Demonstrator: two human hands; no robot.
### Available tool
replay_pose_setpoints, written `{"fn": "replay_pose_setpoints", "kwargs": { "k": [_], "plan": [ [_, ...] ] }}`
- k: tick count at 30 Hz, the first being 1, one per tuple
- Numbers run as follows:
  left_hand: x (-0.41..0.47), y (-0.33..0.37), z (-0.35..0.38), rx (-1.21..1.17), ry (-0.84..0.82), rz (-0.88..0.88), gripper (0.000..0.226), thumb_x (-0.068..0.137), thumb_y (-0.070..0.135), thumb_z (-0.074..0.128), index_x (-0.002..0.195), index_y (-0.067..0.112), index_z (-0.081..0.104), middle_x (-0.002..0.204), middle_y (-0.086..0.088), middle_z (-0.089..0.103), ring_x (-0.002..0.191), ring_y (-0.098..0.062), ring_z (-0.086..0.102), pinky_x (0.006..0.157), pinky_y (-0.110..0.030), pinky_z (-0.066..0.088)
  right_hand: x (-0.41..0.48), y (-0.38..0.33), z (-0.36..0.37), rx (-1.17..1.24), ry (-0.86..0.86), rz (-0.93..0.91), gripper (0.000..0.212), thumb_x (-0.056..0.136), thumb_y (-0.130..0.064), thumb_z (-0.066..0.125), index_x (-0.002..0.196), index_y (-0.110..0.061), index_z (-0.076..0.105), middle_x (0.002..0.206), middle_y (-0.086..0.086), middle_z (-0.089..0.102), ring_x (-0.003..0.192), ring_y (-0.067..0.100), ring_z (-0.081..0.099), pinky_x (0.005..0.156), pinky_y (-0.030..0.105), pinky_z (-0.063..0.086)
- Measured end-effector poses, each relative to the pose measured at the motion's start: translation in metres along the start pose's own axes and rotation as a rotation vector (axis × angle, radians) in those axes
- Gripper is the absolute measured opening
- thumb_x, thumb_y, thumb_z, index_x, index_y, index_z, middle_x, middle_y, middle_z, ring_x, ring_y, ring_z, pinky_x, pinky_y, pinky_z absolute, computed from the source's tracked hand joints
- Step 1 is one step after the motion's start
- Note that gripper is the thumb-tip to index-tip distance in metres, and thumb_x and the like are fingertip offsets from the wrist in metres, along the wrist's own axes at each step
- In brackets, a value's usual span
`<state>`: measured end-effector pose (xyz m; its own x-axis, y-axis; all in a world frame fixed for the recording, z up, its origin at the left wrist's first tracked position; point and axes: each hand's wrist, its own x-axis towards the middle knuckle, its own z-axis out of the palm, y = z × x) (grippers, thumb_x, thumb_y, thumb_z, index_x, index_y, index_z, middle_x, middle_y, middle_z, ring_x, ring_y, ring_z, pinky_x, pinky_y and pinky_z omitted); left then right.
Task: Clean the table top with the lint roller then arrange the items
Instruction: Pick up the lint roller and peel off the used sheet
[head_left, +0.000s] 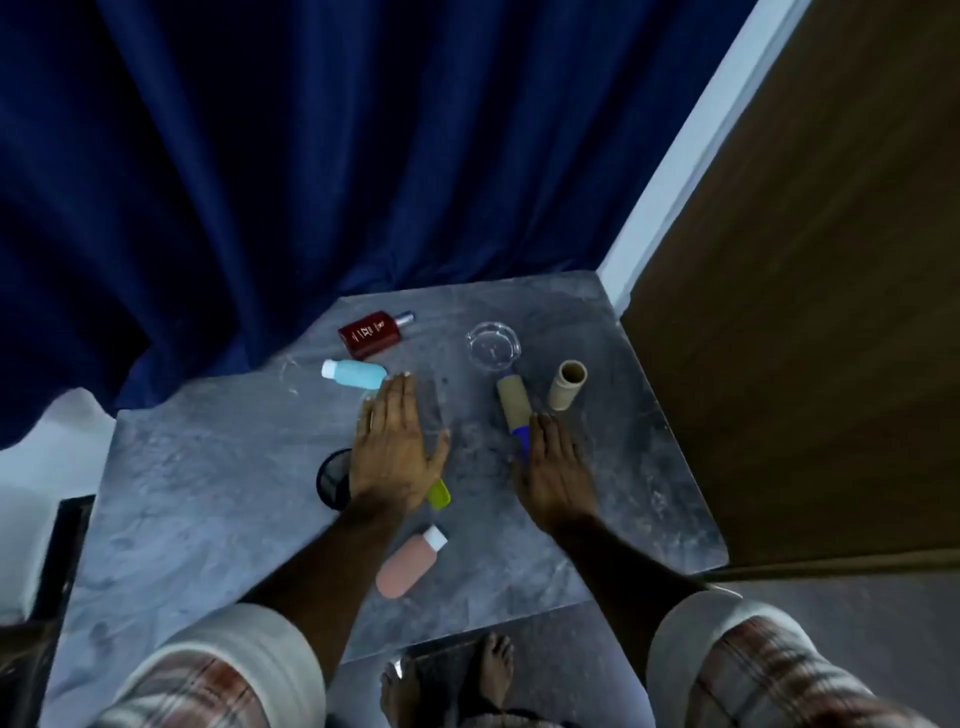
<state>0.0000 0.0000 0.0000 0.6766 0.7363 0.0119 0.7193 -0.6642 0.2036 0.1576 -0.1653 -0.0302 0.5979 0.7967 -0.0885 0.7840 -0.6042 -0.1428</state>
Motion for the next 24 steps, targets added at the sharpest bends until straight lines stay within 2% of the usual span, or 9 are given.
{"fn": "replay_pose_setpoints", "kwargs": {
  "k": [2,5,8,11,18,24],
  "plan": [
    [0.001,0.007,0.003,-0.003,-0.058,0.004,0.093,0.096,0.066,0.025,0.165,0.003,0.021,0.169,-0.019,0.033,0.156,-0.034,0.034,0.129,-0.051,0.028,0.004,0.004,0.001,-0.006,-0.056,0.039,0.07,0.104,-0.046,0.039,0.159,-0.003,0.03,0.163,0.019,0.036,0.152,0.033,0.034,0.124,0.046,0.028],
    [-0.001,0.016,0.014,0.005,-0.092,0.039,0.089,0.1,0.061,0.031,0.166,0.005,0.013,0.172,-0.017,0.024,0.16,-0.032,0.025,0.132,-0.049,0.02,0.008,0.007,0.006,-0.007,-0.053,0.067,0.064,0.1,-0.045,0.046,0.15,-0.005,0.044,0.145,0.018,0.052,0.129,0.035,0.054,0.108,0.047,0.043],
    [0.0,0.025,0.022,-0.002,-0.158,0.082,0.083,0.104,0.055,0.035,0.167,0.006,0.011,0.173,-0.016,0.022,0.161,-0.029,0.021,0.133,-0.046,0.014,0.013,0.007,0.006,-0.013,-0.064,0.081,0.055,0.096,-0.042,0.05,0.139,-0.008,0.053,0.134,0.015,0.059,0.116,0.035,0.059,0.097,0.045,0.046],
    [-0.001,0.031,0.026,-0.029,-0.203,0.079,0.079,0.106,0.053,0.034,0.167,0.007,0.012,0.173,-0.015,0.023,0.161,-0.028,0.021,0.133,-0.045,0.012,0.019,0.008,0.009,-0.011,-0.103,0.111,0.05,0.095,-0.04,0.051,0.134,-0.01,0.055,0.132,0.013,0.059,0.116,0.034,0.058,0.095,0.044,0.045],
    [-0.002,0.039,0.04,-0.1,-0.199,0.076,0.075,0.105,0.048,0.041,0.165,0.006,0.022,0.169,-0.016,0.033,0.158,-0.028,0.03,0.133,-0.043,0.014,0.029,0.019,0.016,0.014,-0.15,0.157,0.051,0.096,-0.045,0.049,0.139,-0.017,0.049,0.137,0.007,0.056,0.127,0.03,0.053,0.1,0.042,0.042],
    [0.002,0.048,0.041,-0.225,-0.185,0.019,0.075,0.102,0.042,0.054,0.164,0.008,0.028,0.165,-0.016,0.039,0.154,-0.032,0.035,0.131,-0.042,0.021,0.034,0.03,0.017,0.102,-0.152,0.166,0.044,0.098,-0.037,0.052,0.136,-0.017,0.055,0.133,0.011,0.061,0.126,0.033,0.054,0.102,0.04,0.044]
  ]
}}
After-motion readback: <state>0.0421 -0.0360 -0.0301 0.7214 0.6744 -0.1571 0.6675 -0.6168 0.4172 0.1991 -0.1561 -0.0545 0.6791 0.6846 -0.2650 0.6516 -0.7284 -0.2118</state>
